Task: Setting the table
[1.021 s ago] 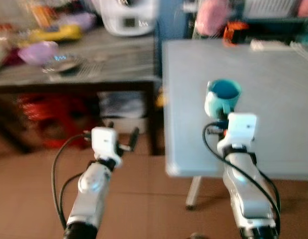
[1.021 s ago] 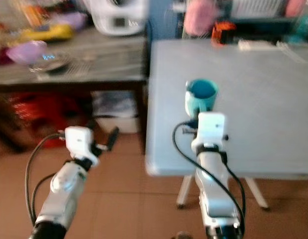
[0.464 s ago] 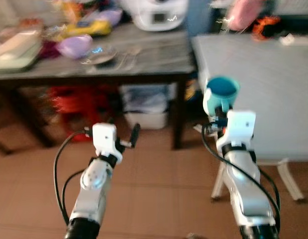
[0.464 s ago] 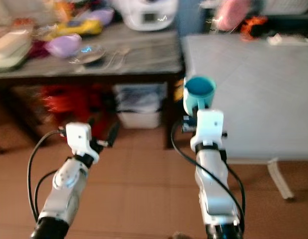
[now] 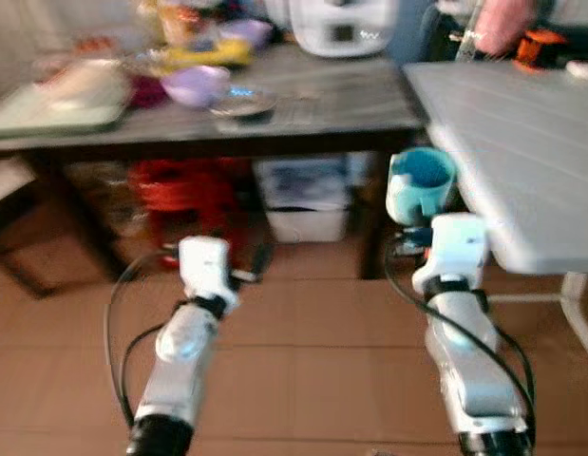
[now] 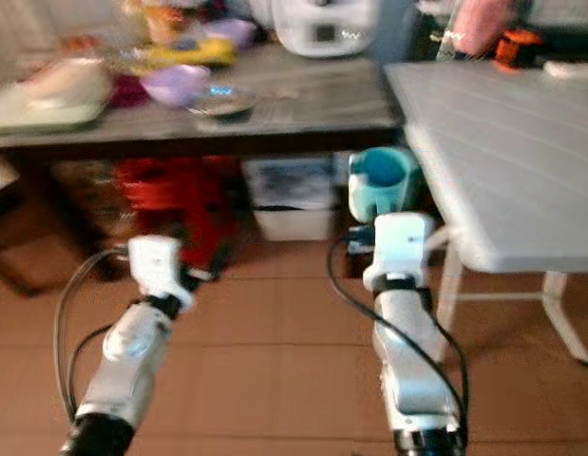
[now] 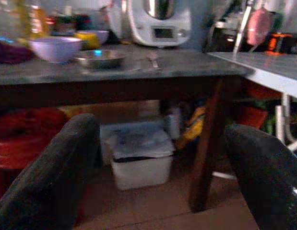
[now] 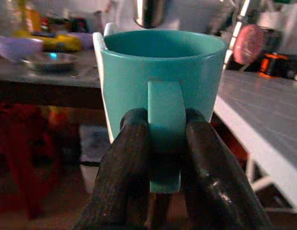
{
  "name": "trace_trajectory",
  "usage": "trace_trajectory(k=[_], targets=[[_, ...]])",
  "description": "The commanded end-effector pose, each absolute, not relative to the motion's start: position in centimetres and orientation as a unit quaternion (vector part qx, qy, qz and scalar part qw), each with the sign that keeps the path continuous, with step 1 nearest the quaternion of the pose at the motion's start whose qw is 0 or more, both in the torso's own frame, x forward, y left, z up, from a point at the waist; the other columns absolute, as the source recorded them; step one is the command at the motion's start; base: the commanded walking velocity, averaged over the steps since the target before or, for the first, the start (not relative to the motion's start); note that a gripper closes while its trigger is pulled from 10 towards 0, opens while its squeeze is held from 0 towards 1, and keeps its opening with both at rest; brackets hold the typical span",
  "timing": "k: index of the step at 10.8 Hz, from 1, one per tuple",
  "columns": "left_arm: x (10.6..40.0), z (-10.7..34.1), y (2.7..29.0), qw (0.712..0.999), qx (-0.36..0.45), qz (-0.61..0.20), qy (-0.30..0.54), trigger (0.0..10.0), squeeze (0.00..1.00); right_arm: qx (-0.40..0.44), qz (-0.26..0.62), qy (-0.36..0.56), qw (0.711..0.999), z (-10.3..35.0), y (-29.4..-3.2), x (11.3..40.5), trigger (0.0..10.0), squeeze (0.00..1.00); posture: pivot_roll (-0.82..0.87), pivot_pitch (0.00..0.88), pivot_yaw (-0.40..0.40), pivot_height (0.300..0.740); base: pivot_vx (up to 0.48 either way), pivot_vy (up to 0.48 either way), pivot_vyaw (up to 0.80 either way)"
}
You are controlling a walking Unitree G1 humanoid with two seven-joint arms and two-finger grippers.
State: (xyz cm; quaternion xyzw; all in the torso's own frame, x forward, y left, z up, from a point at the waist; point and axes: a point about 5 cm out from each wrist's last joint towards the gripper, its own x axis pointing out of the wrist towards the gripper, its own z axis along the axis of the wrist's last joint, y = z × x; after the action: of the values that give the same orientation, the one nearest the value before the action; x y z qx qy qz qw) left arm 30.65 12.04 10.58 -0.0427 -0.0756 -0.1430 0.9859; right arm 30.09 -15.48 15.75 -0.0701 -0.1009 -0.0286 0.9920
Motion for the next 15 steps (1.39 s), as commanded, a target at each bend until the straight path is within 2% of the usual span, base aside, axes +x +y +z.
trace_trajectory(k=[1, 3, 6, 15], targets=[[30.66, 10.69, 11.36, 0.985, -0.041, -0.152, -0.077, 10.0, 0.00, -0.074, -0.037, -0.108, 0.991, 16.07, -16.18, 30.00, 10.0, 0.00, -0.15, 0.077, 0.072, 0.740, 0.000, 0.000, 0.00], [30.52, 10.78, 11.17, 0.982, -0.036, -0.165, -0.081, 10.0, 0.00, -0.085, -0.033, -0.112, 0.990, 16.18, -16.06, 30.00, 10.0, 0.00, -0.15, 0.077, 0.070, 0.740, 0.000, 0.000, 0.00], [30.34, 10.82, 11.02, 0.980, -0.045, -0.176, -0.085, 10.0, 0.00, -0.083, -0.034, -0.111, 0.990, 16.05, -16.00, 30.03, 10.0, 0.00, -0.15, 0.078, 0.072, 0.740, 0.000, 0.000, 0.77], [30.16, 10.89, 10.60, 0.977, -0.054, -0.189, -0.085, 10.0, 0.00, -0.084, -0.031, -0.112, 0.990, 16.07, -15.95, 30.16, 10.0, 0.00, -0.15, 0.084, 0.070, 0.740, 0.286, 0.000, 0.00]])
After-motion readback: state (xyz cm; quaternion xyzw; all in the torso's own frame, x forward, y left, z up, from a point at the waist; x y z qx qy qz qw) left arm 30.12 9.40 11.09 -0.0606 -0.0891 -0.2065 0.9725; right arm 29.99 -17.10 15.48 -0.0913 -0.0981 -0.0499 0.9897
